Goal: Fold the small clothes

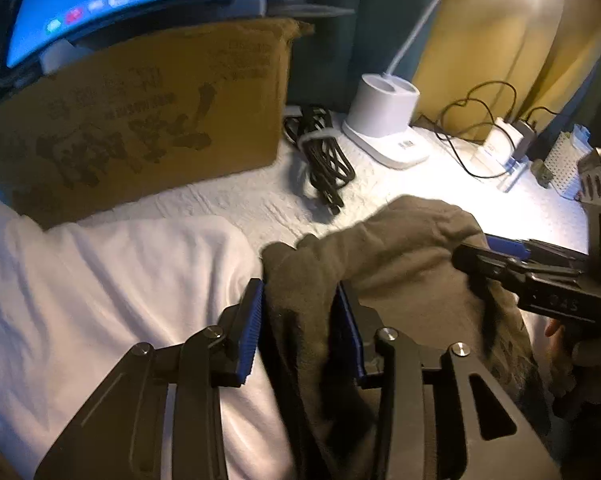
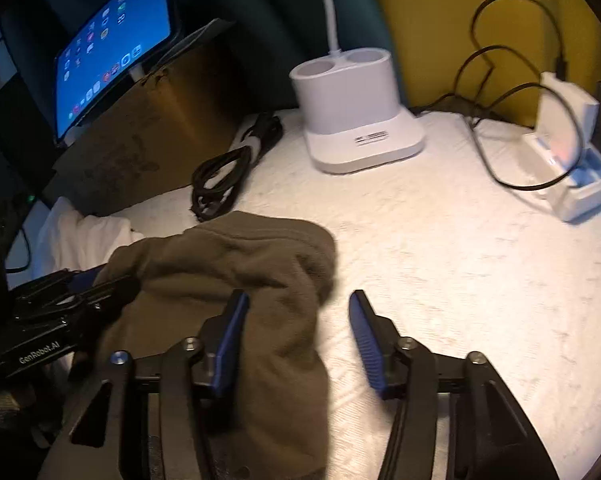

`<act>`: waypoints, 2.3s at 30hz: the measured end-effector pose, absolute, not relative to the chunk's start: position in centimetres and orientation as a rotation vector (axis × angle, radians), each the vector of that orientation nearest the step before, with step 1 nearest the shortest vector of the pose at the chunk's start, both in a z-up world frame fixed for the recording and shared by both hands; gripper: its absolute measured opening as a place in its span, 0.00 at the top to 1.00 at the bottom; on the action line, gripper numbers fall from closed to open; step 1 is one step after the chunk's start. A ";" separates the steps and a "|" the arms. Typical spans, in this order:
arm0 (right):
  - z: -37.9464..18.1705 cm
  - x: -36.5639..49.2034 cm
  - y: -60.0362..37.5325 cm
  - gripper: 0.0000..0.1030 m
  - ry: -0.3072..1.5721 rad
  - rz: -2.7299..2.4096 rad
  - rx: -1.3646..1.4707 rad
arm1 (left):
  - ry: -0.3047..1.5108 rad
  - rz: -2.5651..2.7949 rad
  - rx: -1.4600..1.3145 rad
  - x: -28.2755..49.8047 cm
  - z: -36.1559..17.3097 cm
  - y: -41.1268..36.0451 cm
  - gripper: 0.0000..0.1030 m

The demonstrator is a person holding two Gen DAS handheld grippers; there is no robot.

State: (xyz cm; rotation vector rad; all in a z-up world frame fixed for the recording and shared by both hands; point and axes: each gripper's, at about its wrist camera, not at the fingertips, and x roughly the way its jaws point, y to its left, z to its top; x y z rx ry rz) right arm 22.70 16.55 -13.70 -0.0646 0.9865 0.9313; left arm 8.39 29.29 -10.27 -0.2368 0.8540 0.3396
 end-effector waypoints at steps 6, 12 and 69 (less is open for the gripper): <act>-13.2 22.2 15.3 0.38 0.960 0.869 -0.105 | 0.785 0.396 -0.230 6.7 -7.7 29.7 0.64; -12.4 21.1 14.1 0.38 0.939 0.842 -0.136 | 0.763 0.235 -0.290 5.2 -6.5 26.8 0.63; -11.9 2.6 0.4 0.59 0.970 0.880 -0.158 | 0.792 0.265 -0.274 -4.5 -9.1 16.1 0.20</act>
